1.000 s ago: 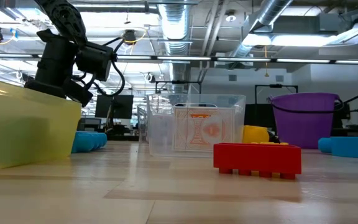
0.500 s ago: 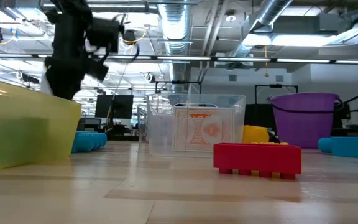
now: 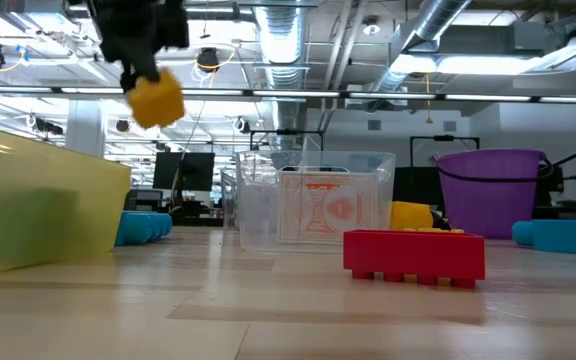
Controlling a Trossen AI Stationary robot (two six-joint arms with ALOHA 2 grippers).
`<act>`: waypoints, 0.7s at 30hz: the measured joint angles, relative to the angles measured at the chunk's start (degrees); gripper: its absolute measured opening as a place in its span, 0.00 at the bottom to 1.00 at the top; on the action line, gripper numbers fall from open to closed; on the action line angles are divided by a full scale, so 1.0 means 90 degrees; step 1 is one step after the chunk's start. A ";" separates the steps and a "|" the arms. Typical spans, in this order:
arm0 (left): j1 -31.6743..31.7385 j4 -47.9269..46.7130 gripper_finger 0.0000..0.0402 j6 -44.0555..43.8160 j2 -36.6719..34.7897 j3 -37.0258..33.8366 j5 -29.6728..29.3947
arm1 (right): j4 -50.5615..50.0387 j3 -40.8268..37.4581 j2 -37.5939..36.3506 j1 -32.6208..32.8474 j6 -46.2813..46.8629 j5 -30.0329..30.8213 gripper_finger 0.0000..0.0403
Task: Pick & Place Toys
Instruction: Put the yellow game piece into the yellow bin
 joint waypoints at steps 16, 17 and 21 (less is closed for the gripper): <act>-0.2467 0.4134 0.73 0.0678 0.1047 -0.0008 0.1292 | 0.3130 -0.0002 0.0000 -0.0092 -0.3412 0.0017 0.92; -0.2612 0.4454 0.73 0.0827 0.1203 -0.0010 0.1292 | 0.3260 -0.0002 0.0000 -0.0092 -0.3542 0.0016 0.92; -0.2928 0.5918 0.73 0.1241 0.1724 -0.0012 0.1368 | 0.3637 -0.0002 0.0000 -0.0094 -0.3930 0.0006 0.92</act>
